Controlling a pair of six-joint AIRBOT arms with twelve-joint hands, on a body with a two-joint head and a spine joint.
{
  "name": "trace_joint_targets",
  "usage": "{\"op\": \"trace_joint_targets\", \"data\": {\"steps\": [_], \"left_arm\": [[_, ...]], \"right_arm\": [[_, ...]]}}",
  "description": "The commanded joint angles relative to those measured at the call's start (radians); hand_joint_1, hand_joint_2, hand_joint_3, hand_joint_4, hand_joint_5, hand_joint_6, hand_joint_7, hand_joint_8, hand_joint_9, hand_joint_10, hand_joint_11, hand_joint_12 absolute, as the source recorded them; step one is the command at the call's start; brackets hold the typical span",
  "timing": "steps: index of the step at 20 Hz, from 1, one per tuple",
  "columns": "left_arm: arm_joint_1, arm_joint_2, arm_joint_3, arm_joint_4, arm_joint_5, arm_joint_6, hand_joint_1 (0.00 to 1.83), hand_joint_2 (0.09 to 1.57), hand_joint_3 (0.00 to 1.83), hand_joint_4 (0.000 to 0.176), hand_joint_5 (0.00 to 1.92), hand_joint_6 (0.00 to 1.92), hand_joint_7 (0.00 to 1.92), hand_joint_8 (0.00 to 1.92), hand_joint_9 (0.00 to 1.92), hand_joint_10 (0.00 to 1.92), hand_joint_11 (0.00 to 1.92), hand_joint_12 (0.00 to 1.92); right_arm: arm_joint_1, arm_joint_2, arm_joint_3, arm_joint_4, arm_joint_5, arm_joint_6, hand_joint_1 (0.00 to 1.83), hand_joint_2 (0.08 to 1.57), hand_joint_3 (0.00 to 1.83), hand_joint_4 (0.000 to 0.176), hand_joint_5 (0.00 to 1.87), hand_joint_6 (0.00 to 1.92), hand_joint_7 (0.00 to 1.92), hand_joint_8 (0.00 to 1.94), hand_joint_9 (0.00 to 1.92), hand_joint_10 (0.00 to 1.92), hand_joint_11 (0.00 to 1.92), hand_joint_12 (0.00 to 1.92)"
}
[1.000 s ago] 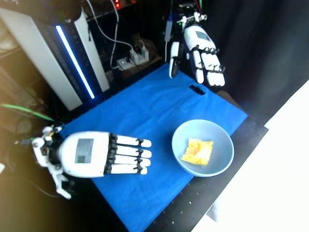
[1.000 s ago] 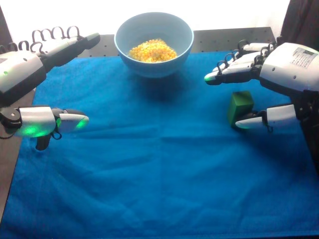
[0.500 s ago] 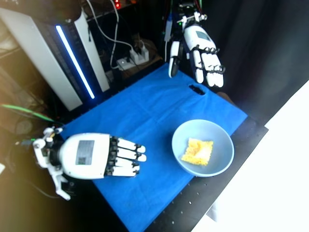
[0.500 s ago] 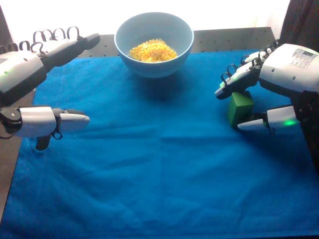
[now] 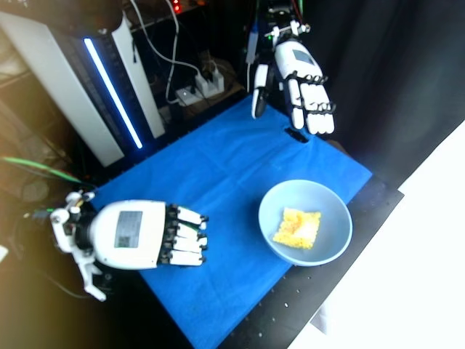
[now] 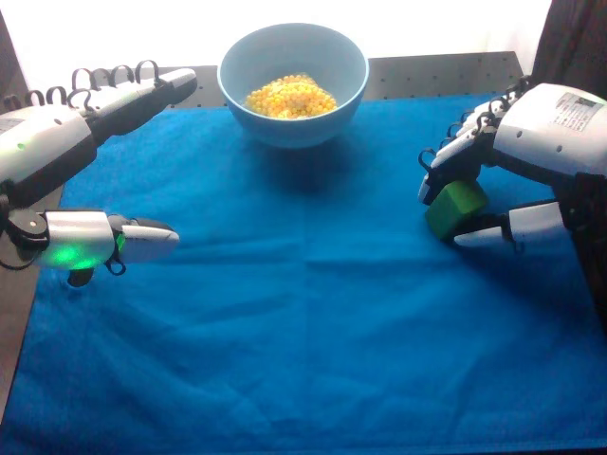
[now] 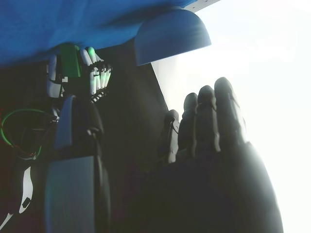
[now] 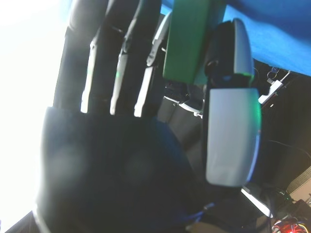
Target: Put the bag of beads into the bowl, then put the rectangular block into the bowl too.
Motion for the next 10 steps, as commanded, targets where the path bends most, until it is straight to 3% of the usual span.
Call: {"op": "trace_joint_targets", "data": {"steps": [1,2,3,4,5,7,10], "left_arm": [[-0.009,-0.003,0.003,-0.001,-0.11,-0.006,0.8,1.04,0.0,0.148,0.03,0.0,0.08,0.0,0.08,0.0,0.0,0.24],[-0.009,-0.003,0.003,-0.001,-0.109,-0.006,0.81,1.04,0.0,0.147,0.03,0.0,0.08,0.0,0.08,0.0,0.0,0.24],[-0.009,-0.003,0.003,-0.001,-0.108,-0.006,0.82,1.04,0.0,0.14,0.04,0.01,0.08,0.0,0.09,0.0,0.0,0.25],[-0.009,-0.003,0.003,-0.001,-0.107,-0.006,0.81,1.03,0.0,0.147,0.04,0.0,0.08,0.0,0.09,0.0,0.0,0.24],[-0.009,-0.003,0.003,0.0,-0.106,-0.006,0.81,1.03,0.0,0.142,0.04,0.0,0.08,0.0,0.08,0.0,0.0,0.24],[-0.008,-0.003,0.003,0.0,-0.106,-0.006,0.81,1.03,0.0,0.133,0.05,0.0,0.08,0.0,0.08,0.01,0.0,0.21],[-0.007,-0.003,0.003,0.0,-0.107,-0.006,0.79,1.03,0.0,0.133,0.05,0.0,0.08,0.0,0.09,0.01,0.0,0.26]], "right_arm": [[0.019,-0.004,0.005,0.04,0.101,0.0,1.05,1.1,0.0,0.084,1.0,0.95,1.18,0.04,0.83,0.98,0.66,1.58],[0.024,-0.003,0.004,0.04,0.103,0.0,1.12,1.09,0.0,0.0,1.03,0.89,1.02,1.12,0.87,1.64,0.85,1.85],[0.032,-0.001,0.003,0.039,0.11,0.0,1.16,1.08,0.0,0.0,1.06,0.84,1.16,1.44,1.15,1.74,1.13,1.91],[0.035,-0.001,0.0,0.039,0.121,0.0,1.17,1.08,0.0,0.0,1.06,0.85,1.22,1.13,1.25,1.44,1.13,1.75],[0.041,-0.001,-0.008,0.039,0.138,0.0,1.16,1.11,0.0,0.0,0.99,0.96,1.2,0.96,1.21,1.31,1.09,1.65],[0.053,0.005,-0.02,0.04,0.169,0.0,1.15,1.14,0.0,0.0,0.93,1.05,1.21,0.77,1.22,1.24,1.13,1.57],[0.099,0.013,-0.035,0.04,0.224,0.0,1.15,1.13,0.0,0.0,0.94,1.03,1.3,0.69,1.31,1.19,1.2,1.56]]}}
